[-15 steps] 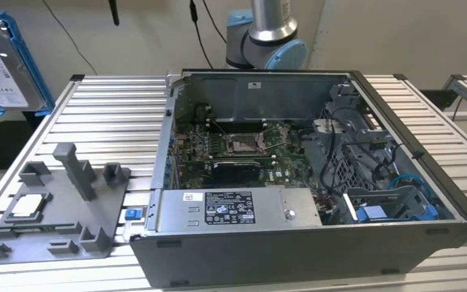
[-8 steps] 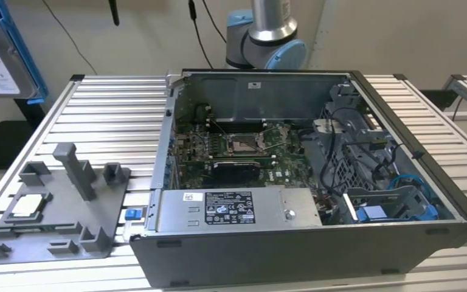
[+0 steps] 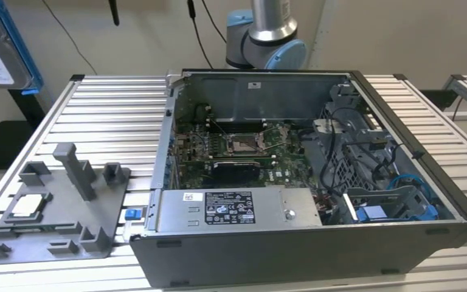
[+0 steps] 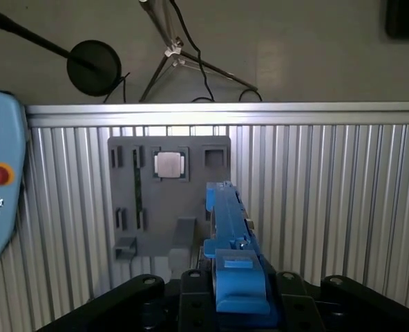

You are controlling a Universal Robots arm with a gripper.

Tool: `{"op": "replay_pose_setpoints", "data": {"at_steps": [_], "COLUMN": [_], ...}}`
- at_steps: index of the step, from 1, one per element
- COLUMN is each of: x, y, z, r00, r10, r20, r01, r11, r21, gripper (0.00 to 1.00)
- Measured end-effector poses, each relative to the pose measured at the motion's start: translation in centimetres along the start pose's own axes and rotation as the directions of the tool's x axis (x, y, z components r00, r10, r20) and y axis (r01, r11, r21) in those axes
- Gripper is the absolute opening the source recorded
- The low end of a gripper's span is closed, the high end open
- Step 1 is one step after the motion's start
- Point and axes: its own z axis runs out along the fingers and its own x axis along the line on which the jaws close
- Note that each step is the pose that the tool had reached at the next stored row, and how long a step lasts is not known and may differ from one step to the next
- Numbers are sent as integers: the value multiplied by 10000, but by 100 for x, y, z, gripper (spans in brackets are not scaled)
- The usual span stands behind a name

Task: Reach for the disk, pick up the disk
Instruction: 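Pick up the disk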

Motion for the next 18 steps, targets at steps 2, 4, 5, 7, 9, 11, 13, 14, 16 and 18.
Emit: {"op": "replay_pose_setpoints", "data": {"at_steps": [2, 4, 5, 7, 9, 11, 13, 14, 16, 18], "x": [0, 0, 0, -1, -3, -5, -7, -8, -9, -10], "y": [0, 0, -2, -39, -111, -189, -264, -299, -353, -420], "z": [-1, -1, -1, 4, 11, 20, 29, 33, 39, 47], "r00": [10000, 10000, 10000, 10000, 10000, 10000, 10000, 10000, 10000, 10000], "r10": [0, 0, -1, 0, 0, 0, 0, 0, 0, -1], "r20": [0, 1, 2, 2, 1, 1, 1, 1, 1, 0], "r01": [0, 0, 1, 0, 0, 0, 0, 0, 0, 1], "r11": [10000, 10000, 10000, 10000, 10000, 10000, 10000, 10000, 10000, 10000], "r21": [1, 2, 3, 3, 1, 1, 1, 1, 1, 0], "gripper": [0, 0, 0, 0, 0, 0, 0, 0, 0, 0]}}
